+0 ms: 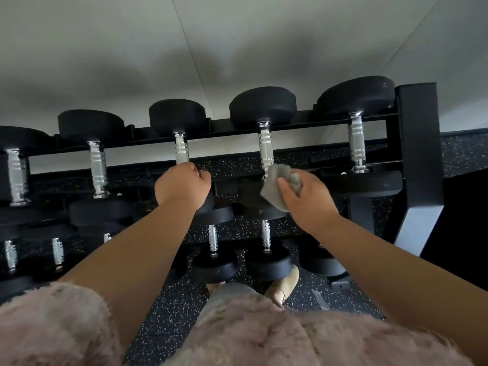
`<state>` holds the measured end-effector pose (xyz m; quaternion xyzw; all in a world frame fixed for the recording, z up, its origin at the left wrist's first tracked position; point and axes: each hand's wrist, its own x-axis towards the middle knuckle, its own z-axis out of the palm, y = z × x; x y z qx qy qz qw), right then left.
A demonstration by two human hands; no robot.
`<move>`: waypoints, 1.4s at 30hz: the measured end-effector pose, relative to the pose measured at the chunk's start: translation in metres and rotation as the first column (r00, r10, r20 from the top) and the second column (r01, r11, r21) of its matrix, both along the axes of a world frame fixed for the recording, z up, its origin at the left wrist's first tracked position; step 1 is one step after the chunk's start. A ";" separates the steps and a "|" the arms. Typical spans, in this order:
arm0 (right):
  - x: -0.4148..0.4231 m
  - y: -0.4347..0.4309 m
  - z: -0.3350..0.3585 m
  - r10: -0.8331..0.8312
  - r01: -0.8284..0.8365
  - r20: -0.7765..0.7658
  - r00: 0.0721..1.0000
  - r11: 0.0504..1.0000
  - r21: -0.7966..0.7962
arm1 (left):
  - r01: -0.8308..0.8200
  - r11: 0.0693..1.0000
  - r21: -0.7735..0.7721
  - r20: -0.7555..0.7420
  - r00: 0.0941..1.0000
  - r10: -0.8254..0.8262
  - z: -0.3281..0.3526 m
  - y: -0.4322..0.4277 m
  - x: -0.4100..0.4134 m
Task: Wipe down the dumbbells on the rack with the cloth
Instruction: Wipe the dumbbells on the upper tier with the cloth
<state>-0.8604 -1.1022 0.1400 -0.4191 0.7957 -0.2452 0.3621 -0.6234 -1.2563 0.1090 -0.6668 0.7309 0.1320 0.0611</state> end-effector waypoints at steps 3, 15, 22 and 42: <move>-0.013 -0.009 -0.004 -0.180 0.173 0.040 0.983 0.976 0.129 | 0.000 1.000 -0.024 -0.025 1.000 -0.001 -0.002 0.001 0.002; -0.008 -0.011 -0.005 0.019 -0.019 0.035 0.999 1.000 -0.009 | -0.028 0.998 -0.052 -0.090 0.996 0.024 -0.008 0.000 0.007; 0.003 -0.021 0.005 -0.052 0.053 -0.019 0.998 0.998 0.041 | -0.014 0.998 -0.066 -0.099 0.995 0.008 -0.007 0.000 0.008; 0.023 -0.022 0.000 0.077 -0.105 -0.190 0.979 0.984 -0.143 | -0.018 0.997 -0.074 -0.095 0.995 0.011 -0.007 0.000 0.008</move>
